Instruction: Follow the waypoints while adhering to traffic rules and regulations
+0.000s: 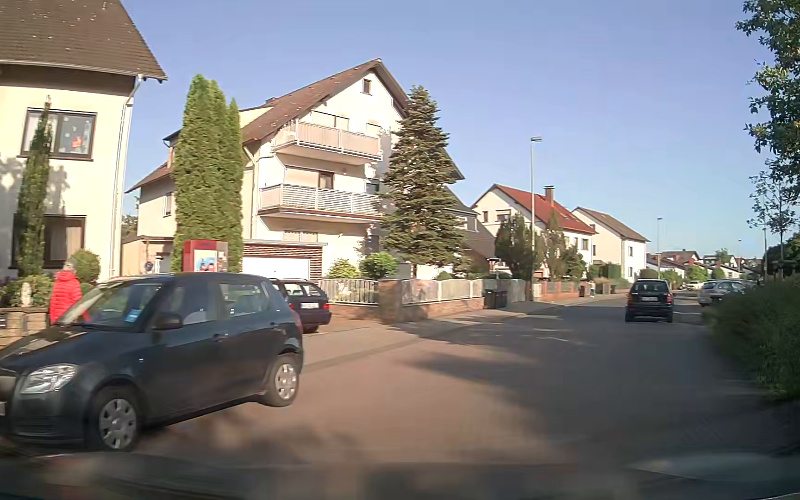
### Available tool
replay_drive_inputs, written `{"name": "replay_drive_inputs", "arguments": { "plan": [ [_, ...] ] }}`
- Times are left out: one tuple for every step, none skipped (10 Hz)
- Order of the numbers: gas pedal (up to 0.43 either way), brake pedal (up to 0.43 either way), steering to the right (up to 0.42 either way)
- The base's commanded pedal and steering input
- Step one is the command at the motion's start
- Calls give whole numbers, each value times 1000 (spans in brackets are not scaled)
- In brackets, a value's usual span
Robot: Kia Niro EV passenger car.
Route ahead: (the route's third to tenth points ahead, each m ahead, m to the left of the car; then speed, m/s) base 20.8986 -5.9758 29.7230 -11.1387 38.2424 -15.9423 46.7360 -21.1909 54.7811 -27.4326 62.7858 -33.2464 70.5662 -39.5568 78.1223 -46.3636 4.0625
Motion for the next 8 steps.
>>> {"name": "replay_drive_inputs", "arguments": {
  "plan": [
    [110, 0, 414],
    [110, 0, 380],
    [110, 0, 336],
    [118, 0, 299],
    [118, 0, 271],
    [118, 0, 236],
    [118, 6, 208],
    [118, 0, 180]
  ]
}}
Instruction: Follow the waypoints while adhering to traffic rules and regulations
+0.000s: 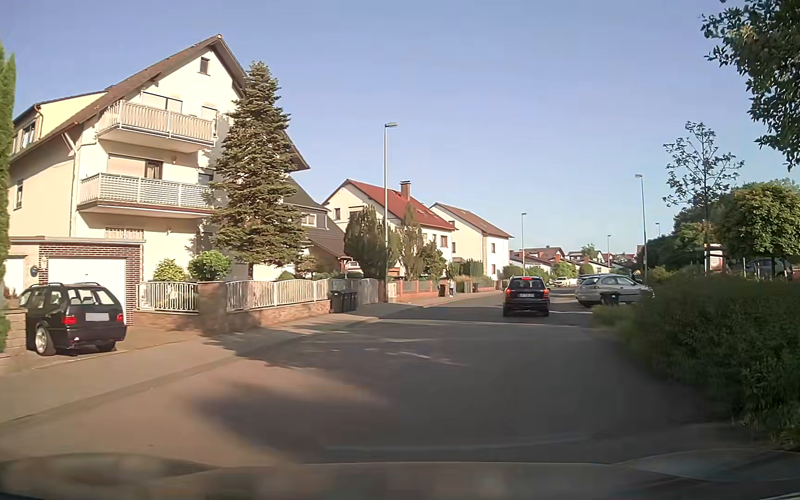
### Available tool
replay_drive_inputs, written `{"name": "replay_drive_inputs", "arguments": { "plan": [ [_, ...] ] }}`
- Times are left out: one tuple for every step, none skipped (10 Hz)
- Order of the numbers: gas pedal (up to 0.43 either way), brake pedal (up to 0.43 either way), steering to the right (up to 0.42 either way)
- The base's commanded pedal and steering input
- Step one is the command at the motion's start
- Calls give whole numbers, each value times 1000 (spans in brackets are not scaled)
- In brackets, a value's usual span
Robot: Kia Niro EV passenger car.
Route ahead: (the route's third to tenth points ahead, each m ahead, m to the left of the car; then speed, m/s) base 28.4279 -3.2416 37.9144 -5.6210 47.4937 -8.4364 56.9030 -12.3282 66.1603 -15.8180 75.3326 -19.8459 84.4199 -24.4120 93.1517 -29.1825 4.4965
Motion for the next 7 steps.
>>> {"name": "replay_drive_inputs", "arguments": {
  "plan": [
    [130, 0, 162],
    [130, 0, 146],
    [130, 0, 127],
    [130, 0, 110],
    [130, 0, 97],
    [130, 0, 87],
    [130, 0, 82]
  ]
}}
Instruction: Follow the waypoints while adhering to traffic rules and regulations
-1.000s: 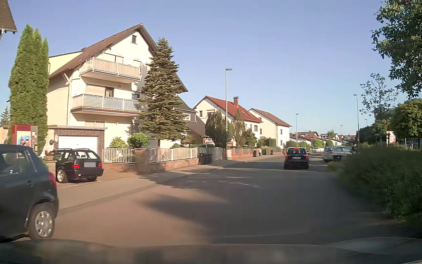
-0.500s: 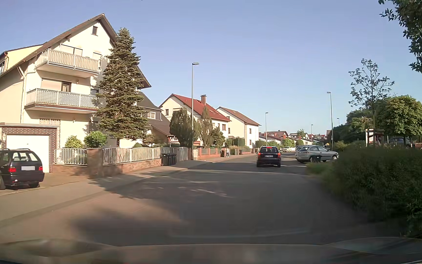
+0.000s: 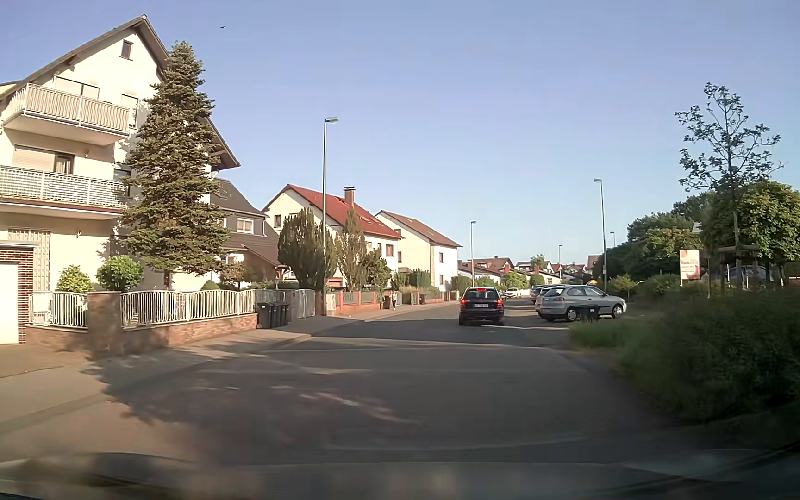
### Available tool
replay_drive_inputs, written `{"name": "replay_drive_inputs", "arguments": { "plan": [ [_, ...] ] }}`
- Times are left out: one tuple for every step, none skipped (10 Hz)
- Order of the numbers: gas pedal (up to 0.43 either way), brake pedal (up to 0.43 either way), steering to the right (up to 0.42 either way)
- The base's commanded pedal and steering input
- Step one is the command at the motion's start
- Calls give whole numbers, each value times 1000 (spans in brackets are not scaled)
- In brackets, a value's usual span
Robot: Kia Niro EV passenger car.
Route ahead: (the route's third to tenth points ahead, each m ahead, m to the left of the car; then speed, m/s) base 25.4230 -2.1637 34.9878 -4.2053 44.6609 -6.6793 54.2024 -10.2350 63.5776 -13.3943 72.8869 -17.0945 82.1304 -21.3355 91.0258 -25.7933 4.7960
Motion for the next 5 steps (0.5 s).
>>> {"name": "replay_drive_inputs", "arguments": {
  "plan": [
    [130, 0, 77],
    [130, 0, 69],
    [130, 0, 61],
    [130, 0, 58],
    [130, 0, 58]
  ]
}}
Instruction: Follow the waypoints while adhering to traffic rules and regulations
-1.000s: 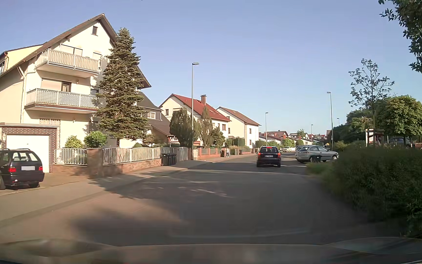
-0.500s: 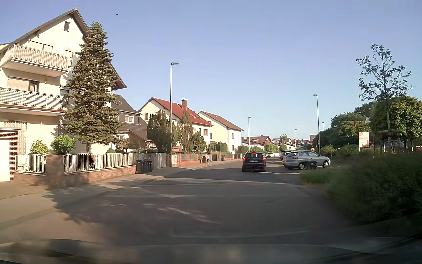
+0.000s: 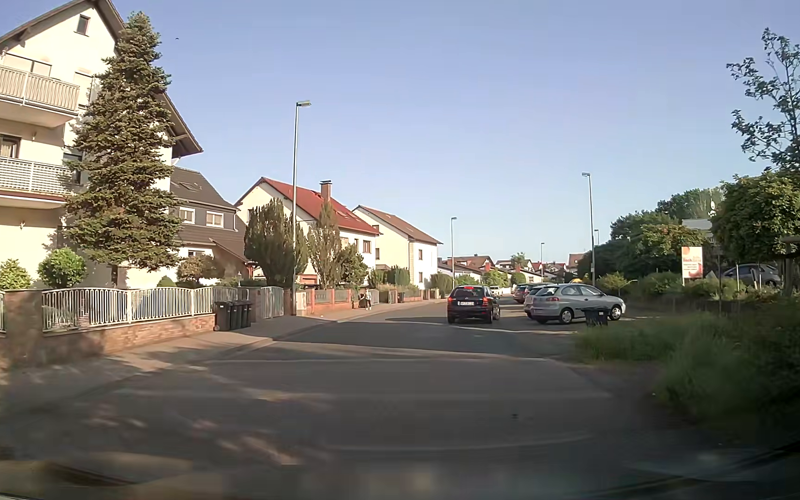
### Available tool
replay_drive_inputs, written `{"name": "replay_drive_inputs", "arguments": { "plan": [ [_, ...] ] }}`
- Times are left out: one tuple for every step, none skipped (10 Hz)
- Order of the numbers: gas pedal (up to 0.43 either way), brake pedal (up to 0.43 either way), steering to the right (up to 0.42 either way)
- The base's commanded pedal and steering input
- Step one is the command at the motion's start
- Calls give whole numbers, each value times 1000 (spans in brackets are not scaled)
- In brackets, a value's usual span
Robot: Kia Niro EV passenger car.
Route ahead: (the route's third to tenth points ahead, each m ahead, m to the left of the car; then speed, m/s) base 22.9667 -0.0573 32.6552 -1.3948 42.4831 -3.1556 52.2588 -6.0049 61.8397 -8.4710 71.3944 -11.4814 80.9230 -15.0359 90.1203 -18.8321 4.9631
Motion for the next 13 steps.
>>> {"name": "replay_drive_inputs", "arguments": {
  "plan": [
    [130, 0, 58],
    [130, 0, 57],
    [118, 0, 56],
    [118, 0, 56],
    [118, 0, 55],
    [118, 0, 52],
    [110, 0, 40],
    [110, 0, 28],
    [87, 0, 22],
    [79, 0, 20],
    [79, 0, 19],
    [79, 0, 16],
    [79, 0, 8]
  ]
}}
